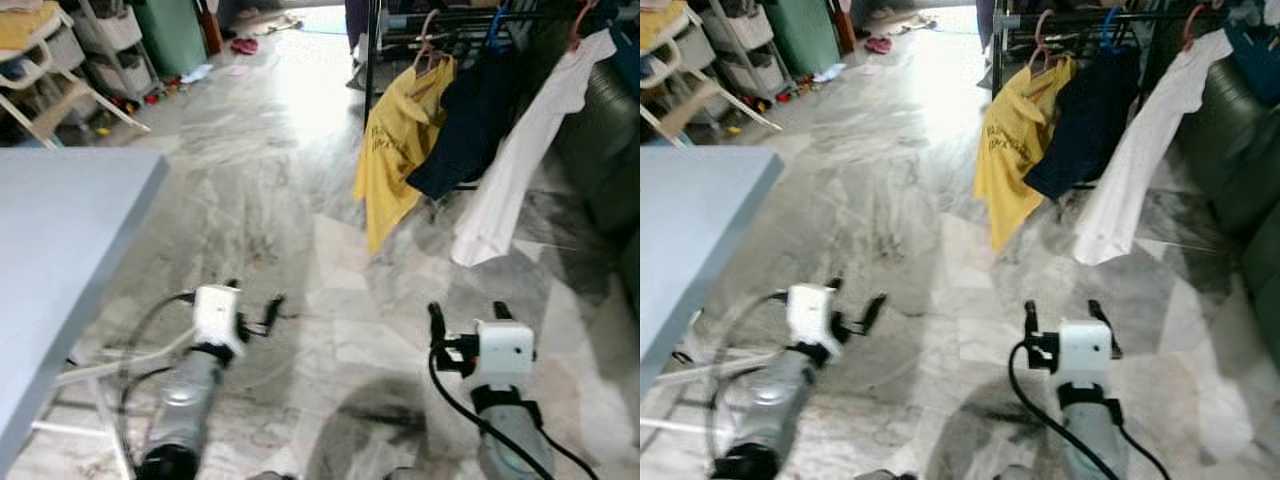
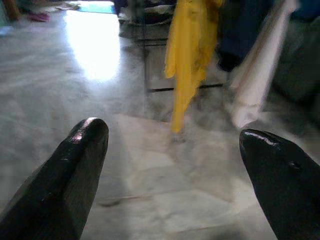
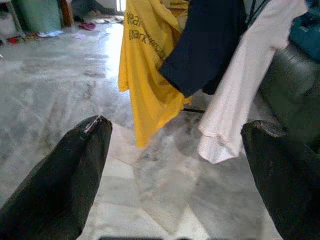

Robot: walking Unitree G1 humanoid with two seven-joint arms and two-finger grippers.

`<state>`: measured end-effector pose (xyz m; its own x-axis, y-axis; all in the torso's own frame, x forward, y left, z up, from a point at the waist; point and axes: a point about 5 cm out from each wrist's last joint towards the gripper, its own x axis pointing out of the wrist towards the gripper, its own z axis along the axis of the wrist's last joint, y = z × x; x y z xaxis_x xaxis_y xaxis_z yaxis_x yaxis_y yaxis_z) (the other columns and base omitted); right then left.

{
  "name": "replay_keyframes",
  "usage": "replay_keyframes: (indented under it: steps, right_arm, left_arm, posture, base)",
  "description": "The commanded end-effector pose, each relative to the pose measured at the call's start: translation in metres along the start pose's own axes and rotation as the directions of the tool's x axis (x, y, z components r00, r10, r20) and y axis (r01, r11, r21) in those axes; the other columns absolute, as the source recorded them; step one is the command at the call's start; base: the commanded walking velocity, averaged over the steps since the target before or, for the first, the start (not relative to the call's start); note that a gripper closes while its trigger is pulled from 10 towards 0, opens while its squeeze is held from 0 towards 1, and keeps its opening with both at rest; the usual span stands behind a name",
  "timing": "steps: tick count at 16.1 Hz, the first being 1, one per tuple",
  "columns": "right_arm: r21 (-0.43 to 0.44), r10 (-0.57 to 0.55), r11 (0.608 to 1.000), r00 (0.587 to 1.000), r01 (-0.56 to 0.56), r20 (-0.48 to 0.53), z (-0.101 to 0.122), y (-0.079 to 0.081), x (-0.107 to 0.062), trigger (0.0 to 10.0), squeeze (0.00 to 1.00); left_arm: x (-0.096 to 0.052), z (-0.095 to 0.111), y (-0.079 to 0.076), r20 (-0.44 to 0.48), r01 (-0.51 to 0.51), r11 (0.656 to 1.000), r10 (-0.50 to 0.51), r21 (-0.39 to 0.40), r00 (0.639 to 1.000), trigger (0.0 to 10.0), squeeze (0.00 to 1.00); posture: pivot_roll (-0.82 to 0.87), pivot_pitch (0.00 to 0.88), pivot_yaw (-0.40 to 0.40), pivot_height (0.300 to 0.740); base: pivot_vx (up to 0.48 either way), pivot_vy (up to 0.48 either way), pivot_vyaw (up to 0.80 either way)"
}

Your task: Hang hanger

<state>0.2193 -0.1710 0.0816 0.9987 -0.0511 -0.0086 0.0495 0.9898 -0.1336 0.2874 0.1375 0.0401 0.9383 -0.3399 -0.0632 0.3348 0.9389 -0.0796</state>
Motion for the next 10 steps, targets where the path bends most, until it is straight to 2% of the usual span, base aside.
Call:
replay_keyframes:
  steps: [1, 3, 6, 8, 10]
  right_arm:
    - [-0.012, 0.033, 0.999, 0.999, -0.033, -0.004, 0.000, 0.001, 0.002, 10.0, 0.00]
    - [-0.037, 0.102, 0.994, 0.995, -0.102, -0.008, 0.002, 0.003, 0.012, 10.0, 0.00]
    - [-0.050, 0.163, 0.985, 0.987, -0.163, -0.008, 0.005, 0.007, 0.024, 10.0, 0.00]
    - [-0.049, 0.190, 0.980, 0.982, -0.191, -0.020, -0.002, 0.012, 0.026, 10.0, 0.00]
    - [-0.033, 0.165, 0.986, 0.986, -0.166, -0.027, -0.004, 0.013, 0.023, 10.0, 0.00]
  left_arm:
    - [-0.004, -0.001, 0.006, -0.005, -0.041, 0.999, 0.041, 0.002, 0.999, 10.0, 0.00]
    - [-0.009, -0.006, 0.006, -0.011, -0.092, 0.995, 0.092, -0.024, 0.996, 10.0, 0.00]
    - [-0.013, -0.006, 0.010, 0.007, -0.136, 0.990, 0.136, -0.020, 0.991, 10.0, 0.00]
    - [-0.017, -0.010, 0.013, -0.006, -0.170, 0.985, 0.169, -0.029, 0.986, 10.0, 0.00]
    - [-0.020, -0.015, 0.010, -0.032, -0.148, 0.989, 0.147, -0.029, 0.989, 10.0, 0.00]
  posture:
    - [-0.19, 0.108, 0.017, 0.740]
    - [-0.16, 0.102, -0.025, 0.740]
    - [-0.11, 0.096, -0.102, 0.740]
    - [-0.09, 0.094, -0.079, 0.740]
    - [-0.12, 0.089, -0.060, 0.740]
  base:
    - [0.000, 0.000, 0.00]
    - [0.000, 0.000, 0.00]
    - [0.000, 0.000, 0.00]
    - [0.000, 0.000, 0.00]
    - [0.000, 0.000, 0.00]
